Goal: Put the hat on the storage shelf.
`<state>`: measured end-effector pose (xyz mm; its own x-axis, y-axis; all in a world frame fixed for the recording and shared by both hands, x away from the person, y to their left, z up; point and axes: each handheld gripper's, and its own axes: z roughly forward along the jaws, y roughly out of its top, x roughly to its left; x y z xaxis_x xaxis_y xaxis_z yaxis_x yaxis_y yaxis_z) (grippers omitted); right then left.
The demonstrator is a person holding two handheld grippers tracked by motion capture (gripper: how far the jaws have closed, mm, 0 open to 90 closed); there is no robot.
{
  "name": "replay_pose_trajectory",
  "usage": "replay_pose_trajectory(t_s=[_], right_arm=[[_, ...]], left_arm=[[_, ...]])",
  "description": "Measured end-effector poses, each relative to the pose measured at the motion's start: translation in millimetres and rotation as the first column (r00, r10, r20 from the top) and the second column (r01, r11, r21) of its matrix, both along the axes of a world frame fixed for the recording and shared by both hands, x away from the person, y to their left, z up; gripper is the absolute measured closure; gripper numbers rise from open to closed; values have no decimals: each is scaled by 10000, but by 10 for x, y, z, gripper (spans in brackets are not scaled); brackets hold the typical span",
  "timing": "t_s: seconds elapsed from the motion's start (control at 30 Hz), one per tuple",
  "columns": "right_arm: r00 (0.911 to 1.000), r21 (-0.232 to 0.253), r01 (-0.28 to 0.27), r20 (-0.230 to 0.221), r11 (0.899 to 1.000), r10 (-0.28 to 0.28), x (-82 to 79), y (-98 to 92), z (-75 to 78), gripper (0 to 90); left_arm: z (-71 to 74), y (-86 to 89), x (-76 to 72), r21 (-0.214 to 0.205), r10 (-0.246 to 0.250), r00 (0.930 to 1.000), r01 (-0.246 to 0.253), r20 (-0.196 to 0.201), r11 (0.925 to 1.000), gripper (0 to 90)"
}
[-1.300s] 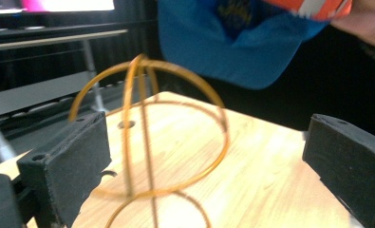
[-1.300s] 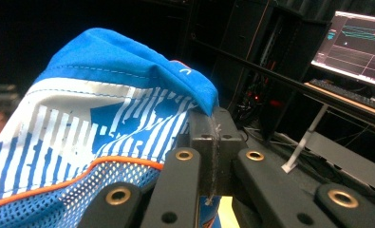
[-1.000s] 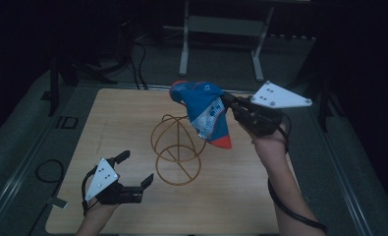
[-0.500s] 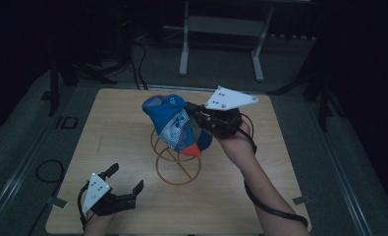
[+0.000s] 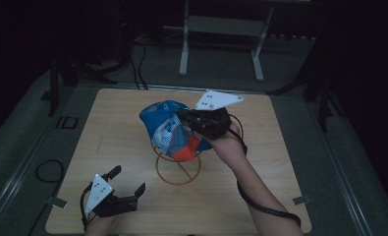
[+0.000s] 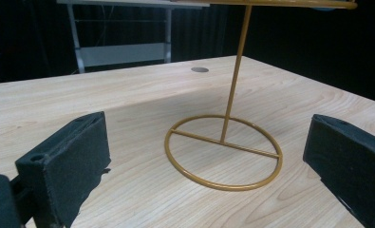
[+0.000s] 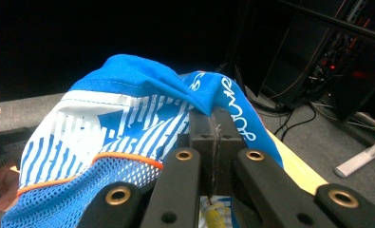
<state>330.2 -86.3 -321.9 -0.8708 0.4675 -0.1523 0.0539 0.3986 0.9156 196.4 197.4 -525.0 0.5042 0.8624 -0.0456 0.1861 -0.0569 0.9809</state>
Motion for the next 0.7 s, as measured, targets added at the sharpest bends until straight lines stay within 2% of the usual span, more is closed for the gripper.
replay_pose_trajectory(t_s=[0.23,0.33,0.53,0.7], right_arm=[[9996,-301,-181,-227,9994,174,10,52,-92,888],[9996,-253,-144,-255,9996,137,13,14,-135,870],[9988,-223,-3,-498,9998,-8,48,-88,-198,762],[9974,-90,188,-695,9998,-194,71,-191,-251,731]], left_arm=[[-12,23,-9,50,-55,10000,56,-55,10000,18],[-25,17,-5,92,-117,9999,118,-115,9999,18],[-29,4,-1,125,-151,9998,153,-129,9998,18],[-36,9,2,49,-117,9998,118,-156,9999,18]])
